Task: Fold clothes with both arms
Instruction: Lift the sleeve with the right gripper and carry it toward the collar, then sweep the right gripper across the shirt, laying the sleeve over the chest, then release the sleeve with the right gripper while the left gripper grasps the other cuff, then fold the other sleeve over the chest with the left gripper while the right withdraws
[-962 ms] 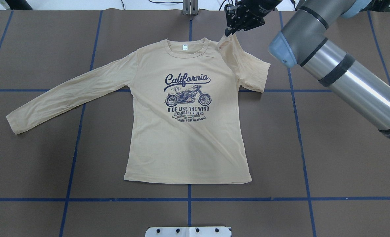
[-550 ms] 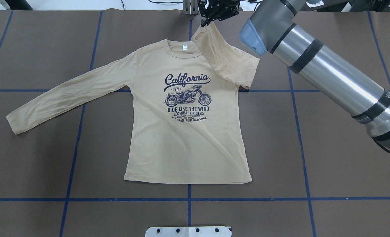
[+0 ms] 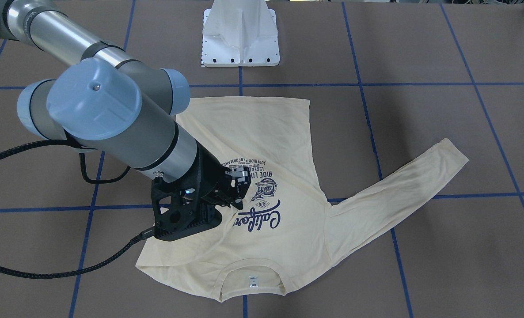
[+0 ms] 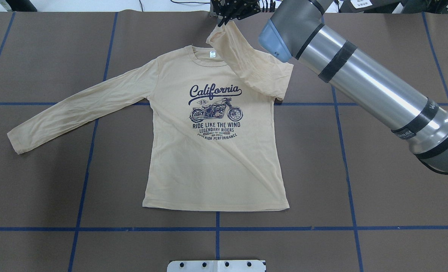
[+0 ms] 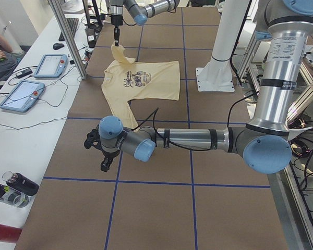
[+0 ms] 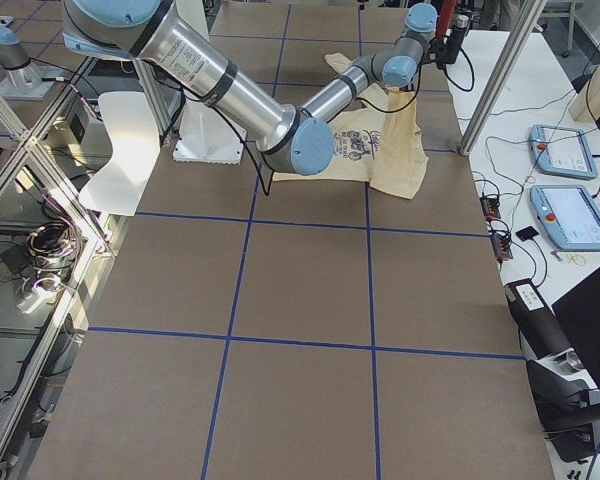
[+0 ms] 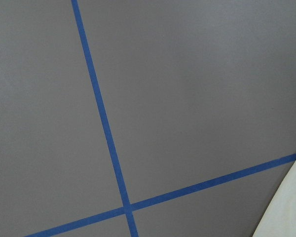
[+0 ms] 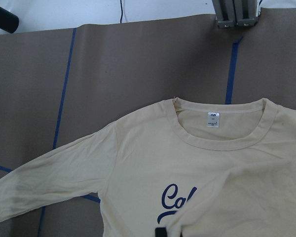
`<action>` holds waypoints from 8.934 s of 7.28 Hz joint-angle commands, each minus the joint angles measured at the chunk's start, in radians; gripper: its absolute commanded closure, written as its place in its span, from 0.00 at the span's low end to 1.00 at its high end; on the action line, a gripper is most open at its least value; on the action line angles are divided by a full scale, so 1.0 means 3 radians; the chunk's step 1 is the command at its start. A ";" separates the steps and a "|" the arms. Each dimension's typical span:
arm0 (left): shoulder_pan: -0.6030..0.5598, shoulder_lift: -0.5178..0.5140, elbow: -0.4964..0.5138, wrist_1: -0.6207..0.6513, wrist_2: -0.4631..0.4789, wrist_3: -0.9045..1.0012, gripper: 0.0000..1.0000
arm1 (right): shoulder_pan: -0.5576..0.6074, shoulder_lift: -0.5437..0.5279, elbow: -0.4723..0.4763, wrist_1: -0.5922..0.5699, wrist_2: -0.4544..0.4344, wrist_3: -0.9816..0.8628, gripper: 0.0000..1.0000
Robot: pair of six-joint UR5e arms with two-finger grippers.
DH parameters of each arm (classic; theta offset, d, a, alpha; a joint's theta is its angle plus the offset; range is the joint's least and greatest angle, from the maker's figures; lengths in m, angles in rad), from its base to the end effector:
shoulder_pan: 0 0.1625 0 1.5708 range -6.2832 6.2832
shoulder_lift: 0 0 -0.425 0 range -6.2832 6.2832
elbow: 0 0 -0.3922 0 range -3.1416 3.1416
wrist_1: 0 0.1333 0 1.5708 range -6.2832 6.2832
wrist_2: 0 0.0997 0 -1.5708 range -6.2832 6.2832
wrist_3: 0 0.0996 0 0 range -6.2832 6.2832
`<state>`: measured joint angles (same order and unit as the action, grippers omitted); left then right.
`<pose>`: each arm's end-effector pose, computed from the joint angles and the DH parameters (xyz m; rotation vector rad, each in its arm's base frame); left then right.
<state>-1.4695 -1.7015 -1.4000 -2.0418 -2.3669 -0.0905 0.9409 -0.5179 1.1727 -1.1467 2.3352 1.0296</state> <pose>-0.0045 -0.5703 0.6213 0.3309 0.8191 0.1816 -0.4138 -0.6770 0.0801 0.1825 -1.2095 -0.0633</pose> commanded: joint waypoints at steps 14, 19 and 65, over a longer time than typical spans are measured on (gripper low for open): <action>0.0000 -0.0091 0.0259 -0.0179 0.0000 0.0000 0.00 | -0.1146 0.0759 -0.1698 0.0825 -0.2039 0.0091 1.00; 0.0000 -0.0101 0.0259 -0.0179 0.0000 -0.0005 0.00 | -0.1198 0.0933 -0.1823 0.0995 -0.2200 0.0468 0.02; 0.1830 -0.2775 0.0242 -0.0816 0.0419 -0.6702 1.00 | 0.0218 -0.2056 0.1878 -0.0539 -0.0232 0.0164 0.01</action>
<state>-0.9462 -2.4948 -1.3790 -2.2433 -2.2465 -2.0551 1.0019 -1.0956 1.7148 -1.3086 2.2645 1.1108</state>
